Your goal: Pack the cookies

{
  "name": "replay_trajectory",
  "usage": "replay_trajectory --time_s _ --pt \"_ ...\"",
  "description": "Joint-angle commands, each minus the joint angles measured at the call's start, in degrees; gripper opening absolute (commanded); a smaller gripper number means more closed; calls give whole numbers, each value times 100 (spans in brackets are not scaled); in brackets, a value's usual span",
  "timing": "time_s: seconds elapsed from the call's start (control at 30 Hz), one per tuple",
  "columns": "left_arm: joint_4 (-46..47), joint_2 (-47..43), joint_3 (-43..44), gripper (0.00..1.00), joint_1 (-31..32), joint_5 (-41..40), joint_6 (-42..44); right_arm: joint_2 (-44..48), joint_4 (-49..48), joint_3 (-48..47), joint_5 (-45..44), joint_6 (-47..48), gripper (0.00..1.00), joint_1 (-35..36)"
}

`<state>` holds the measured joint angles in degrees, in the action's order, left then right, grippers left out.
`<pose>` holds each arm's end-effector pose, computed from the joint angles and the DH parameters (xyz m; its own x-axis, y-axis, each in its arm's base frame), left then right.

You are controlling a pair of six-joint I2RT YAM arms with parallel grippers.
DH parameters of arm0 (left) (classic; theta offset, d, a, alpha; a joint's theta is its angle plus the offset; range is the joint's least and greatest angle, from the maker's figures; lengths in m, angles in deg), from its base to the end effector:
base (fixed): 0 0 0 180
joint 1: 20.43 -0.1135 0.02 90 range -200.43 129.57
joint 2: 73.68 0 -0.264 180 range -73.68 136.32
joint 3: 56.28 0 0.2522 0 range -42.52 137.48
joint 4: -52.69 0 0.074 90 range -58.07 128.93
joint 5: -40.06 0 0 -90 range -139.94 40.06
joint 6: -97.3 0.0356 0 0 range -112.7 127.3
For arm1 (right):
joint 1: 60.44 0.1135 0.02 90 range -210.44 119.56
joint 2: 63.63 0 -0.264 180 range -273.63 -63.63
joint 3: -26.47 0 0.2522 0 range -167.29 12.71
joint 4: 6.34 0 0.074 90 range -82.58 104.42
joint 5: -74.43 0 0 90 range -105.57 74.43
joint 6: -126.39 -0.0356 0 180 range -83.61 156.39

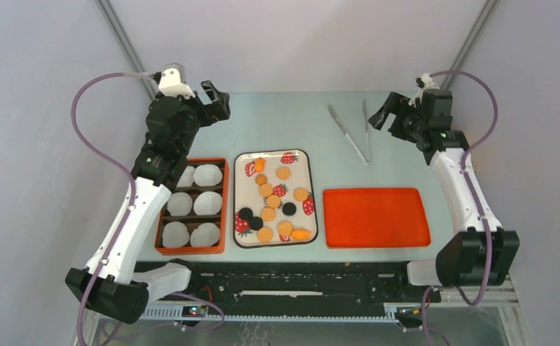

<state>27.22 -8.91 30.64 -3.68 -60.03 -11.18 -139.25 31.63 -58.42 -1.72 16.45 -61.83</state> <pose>0.2411 -0.0661 0.4411 -0.0894 -0.2990 -0.9501 0.0927 0.9472 -0.3068 0.2987 0.0013 0.3577 -0.5149 0.3437 -0.7854 -0.0115 0.9133 0.4072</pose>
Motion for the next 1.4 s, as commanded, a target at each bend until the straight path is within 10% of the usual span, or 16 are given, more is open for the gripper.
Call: replay_trajectory --time_s 0.0,0.67,1.37 --pt "9 171 198 100 -14 263 -94 -740 700 -850 -379 582 100 497" --pt "-432 158 -431 100 -14 -147 -1161 -4432 1778 -3506 -1997 1026 100 936" --pt "-521 133 -496 100 -14 -272 -1035 -6046 2161 -4762 -2144 991 100 993"
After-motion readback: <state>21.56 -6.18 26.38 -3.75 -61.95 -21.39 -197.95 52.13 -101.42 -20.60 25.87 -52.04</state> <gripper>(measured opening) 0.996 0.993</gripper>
